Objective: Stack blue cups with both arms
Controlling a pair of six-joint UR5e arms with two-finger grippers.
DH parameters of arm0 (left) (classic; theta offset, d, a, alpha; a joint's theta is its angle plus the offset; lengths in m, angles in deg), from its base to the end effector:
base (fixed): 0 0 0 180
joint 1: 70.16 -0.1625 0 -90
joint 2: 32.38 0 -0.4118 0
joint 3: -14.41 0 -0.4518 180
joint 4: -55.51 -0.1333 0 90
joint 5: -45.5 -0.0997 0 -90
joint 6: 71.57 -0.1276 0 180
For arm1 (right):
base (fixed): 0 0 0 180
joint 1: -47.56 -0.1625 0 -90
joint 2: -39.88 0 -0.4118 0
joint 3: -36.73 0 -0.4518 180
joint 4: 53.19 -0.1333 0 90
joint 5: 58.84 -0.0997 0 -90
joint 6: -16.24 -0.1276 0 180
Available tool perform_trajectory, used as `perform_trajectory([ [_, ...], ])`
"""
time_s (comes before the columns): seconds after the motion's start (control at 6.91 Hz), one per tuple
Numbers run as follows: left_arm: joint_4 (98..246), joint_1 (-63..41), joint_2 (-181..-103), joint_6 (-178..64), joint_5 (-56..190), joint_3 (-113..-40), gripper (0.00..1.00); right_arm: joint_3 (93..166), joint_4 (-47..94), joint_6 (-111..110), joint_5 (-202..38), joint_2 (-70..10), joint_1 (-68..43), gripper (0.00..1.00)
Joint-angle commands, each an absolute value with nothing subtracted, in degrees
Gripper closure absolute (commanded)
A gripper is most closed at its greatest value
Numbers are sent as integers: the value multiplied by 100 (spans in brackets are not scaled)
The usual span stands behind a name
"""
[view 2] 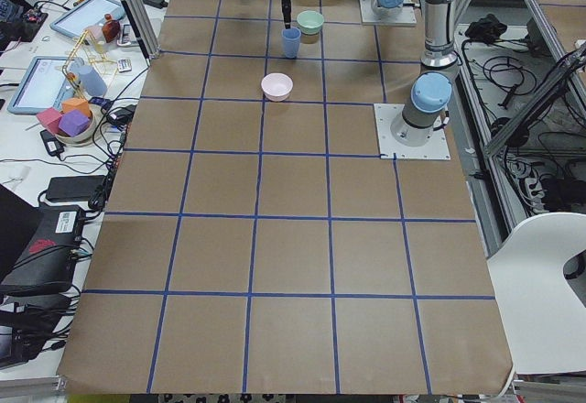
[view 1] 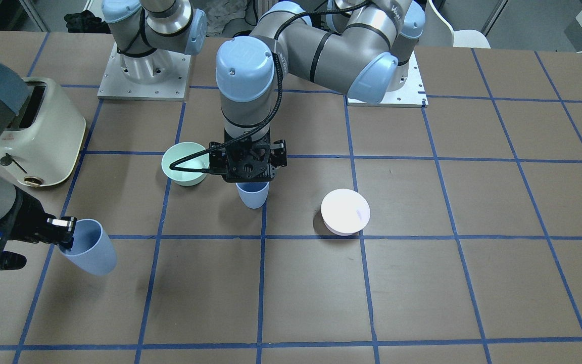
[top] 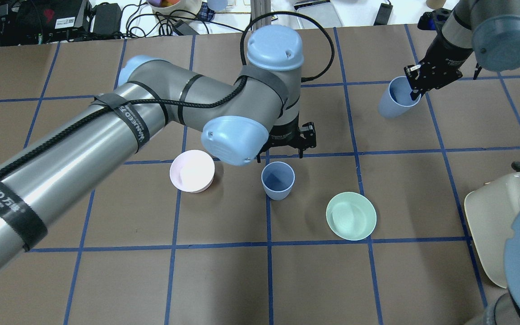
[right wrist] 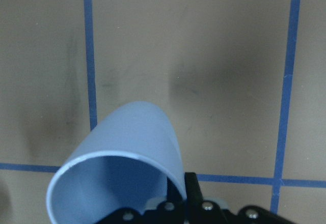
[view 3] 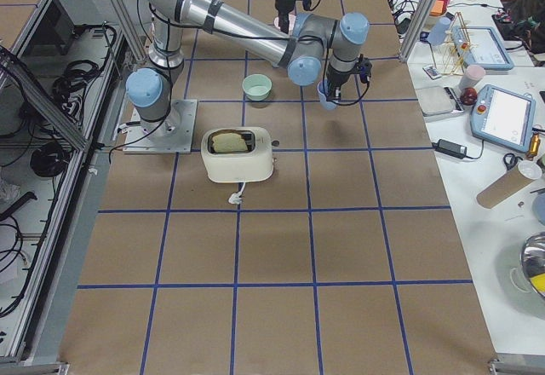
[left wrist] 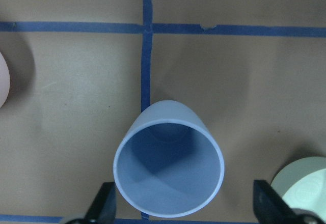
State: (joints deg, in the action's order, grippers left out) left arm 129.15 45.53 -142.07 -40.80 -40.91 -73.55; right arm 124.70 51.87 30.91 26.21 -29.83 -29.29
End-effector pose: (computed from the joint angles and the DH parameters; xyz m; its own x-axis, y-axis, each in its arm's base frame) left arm -0.4161 -0.5390 0.2837 -0.9950 -0.0903 0.0423 -0.0880 0.9948 0.0514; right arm -0.0106 -0.6797 0.2747 -0.9950 -0.0224 -0.0975 -0.0257 0.9992 0.0322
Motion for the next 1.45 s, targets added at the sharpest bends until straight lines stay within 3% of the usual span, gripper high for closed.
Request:
perform_trajectory([
  [0.0, 13860, 3824, -13787, -4882, -3765, -6779, 0, 12462, 4651, 2515, 2615, -3419, -3406, 100],
  [0.43, 14681, 2751, -12689, -5820, -3851, -6951, 0, 12576, 4516, 1145, 2597, -3772, -4880, 100],
  [0.72, 14439, 2557, -12099, -6038, -4140, -7679, 0, 12664, 4577, 14, 2493, -3799, -5856, 100],
  [1.3, 14217, 1932, -12097, -6611, -4177, -7489, 0, 13383, 4752, 7, 2579, -4071, -6143, 100],
])
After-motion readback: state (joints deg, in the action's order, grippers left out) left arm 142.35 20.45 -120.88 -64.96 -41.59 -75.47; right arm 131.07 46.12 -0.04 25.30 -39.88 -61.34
